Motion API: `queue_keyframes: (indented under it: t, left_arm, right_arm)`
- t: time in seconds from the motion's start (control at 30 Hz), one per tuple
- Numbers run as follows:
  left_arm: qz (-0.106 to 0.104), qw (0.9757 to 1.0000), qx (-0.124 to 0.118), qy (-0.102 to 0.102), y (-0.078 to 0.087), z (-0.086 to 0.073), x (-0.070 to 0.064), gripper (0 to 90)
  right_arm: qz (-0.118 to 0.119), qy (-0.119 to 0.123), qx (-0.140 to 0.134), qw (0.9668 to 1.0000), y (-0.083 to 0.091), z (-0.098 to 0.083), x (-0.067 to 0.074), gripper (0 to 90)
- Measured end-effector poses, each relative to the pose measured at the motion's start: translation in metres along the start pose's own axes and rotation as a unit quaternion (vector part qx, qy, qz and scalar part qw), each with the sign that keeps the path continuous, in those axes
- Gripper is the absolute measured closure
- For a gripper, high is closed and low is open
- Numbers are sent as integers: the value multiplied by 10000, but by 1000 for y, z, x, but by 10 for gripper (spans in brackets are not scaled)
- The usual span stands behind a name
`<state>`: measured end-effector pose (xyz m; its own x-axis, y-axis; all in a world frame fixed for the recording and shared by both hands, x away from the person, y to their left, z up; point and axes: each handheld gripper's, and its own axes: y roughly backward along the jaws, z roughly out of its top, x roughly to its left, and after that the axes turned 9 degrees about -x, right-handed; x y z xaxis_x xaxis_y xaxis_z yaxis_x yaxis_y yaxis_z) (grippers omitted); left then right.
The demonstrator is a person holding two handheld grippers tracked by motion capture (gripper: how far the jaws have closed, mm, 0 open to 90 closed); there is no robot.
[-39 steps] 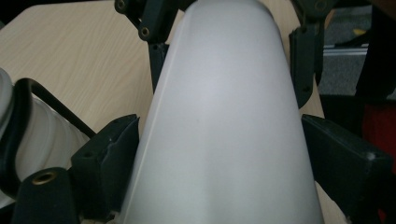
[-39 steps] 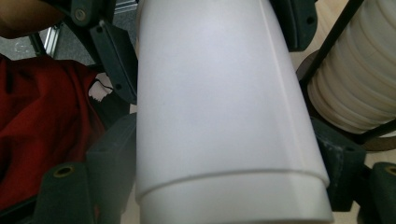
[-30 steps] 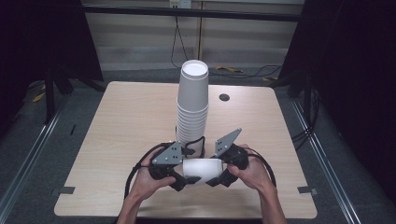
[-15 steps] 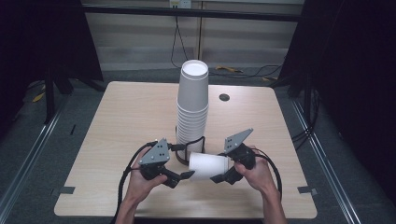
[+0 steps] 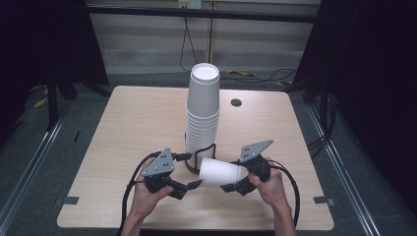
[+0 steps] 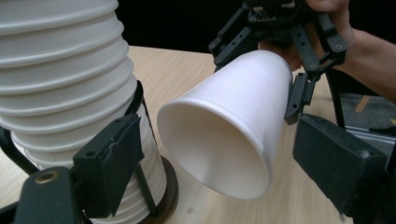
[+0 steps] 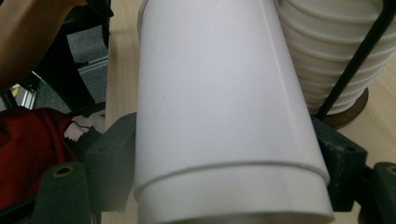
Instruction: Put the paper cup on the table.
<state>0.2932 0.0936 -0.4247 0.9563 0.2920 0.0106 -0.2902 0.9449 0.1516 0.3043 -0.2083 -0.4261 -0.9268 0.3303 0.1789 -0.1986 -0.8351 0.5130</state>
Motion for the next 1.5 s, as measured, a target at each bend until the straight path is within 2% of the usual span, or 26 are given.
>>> queue_keyframes:
  t: [0.17,0.37,0.67,0.73,0.8,0.93,1.23,1.37,1.5]
  left_arm:
    - [211,9997,-103,44,5,-5,0,155]
    - [113,9997,-189,102,6,-8,-1,155]
    - [77,9995,-278,157,7,-13,-3,155]
    - [31,9993,-319,174,6,-14,-3,155]
    - [-62,9991,-367,194,6,-15,-3,154]
    - [-128,9991,-315,242,2,-17,-3,154]
    - [-202,9985,-405,293,-1,-18,-3,154]
    - [-226,9982,-424,349,-3,-21,-2,151]
    - [-309,9979,-428,376,-6,-23,-1,130]
  right_arm:
    - [-42,-40,-237,9997,0,-4,0,219]
    - [-16,-127,-457,9989,-1,-11,-1,219]
    - [76,-83,-860,9962,-1,-15,1,219]
    - [168,-103,-1057,9942,-1,-18,1,219]
    - [160,-182,-1142,9932,-1,-23,-1,219]
    - [238,-231,-1316,9907,-1,-30,-1,219]
    - [319,25,-1610,9864,-3,-28,4,219]
    - [418,62,-1745,9837,-4,-29,6,220]
    - [436,78,-1703,9844,-6,-29,6,220]
